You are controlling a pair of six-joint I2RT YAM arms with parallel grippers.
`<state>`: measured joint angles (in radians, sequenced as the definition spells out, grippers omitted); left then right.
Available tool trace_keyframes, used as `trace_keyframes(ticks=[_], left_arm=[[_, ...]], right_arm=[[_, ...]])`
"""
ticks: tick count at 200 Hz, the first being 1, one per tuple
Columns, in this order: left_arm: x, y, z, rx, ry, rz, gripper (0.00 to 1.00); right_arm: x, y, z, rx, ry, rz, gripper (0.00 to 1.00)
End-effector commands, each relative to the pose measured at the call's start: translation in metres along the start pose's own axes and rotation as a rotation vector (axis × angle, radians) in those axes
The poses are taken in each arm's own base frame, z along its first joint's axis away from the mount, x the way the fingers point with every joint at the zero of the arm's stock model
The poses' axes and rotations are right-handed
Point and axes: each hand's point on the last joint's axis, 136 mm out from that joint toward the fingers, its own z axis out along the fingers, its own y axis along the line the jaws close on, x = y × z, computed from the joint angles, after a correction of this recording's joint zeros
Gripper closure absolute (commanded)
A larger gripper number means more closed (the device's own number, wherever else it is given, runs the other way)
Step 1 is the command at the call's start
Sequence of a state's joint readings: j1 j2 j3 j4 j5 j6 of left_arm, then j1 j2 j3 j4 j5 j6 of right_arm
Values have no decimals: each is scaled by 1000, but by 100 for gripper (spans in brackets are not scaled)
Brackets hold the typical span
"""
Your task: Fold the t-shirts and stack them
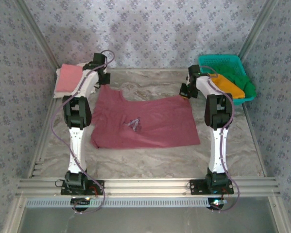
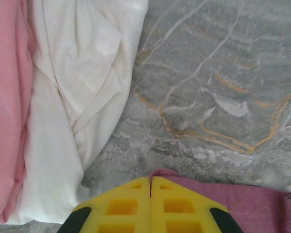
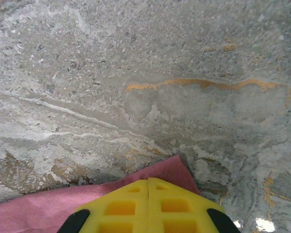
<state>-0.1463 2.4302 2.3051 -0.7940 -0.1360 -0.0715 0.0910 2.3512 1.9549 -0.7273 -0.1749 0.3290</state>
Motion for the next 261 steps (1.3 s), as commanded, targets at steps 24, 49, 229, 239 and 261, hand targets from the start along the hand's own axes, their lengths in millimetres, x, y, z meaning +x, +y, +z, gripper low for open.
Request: trace_keyframes(ticks=[24,49,229,239,261], left_arm=[[-46,-6,-52,50,-127,-14,100],[-49,-6,-55,57,-136,-18,100],[40,3,-127,57,-263,-32,100],[38,5,-131,47,-265,-24,100],[39,11,-146,32,-295,-39,100]], right_arm=[[-38,11,-68,-47,-157,47,100],[-43,11,-72,-58,-175,65,100],[-5,17,-103,-173,-216,102,100],[-11,15,-111,-173,-235,104,100],[-15,14,-130,-163,-281,106,100]])
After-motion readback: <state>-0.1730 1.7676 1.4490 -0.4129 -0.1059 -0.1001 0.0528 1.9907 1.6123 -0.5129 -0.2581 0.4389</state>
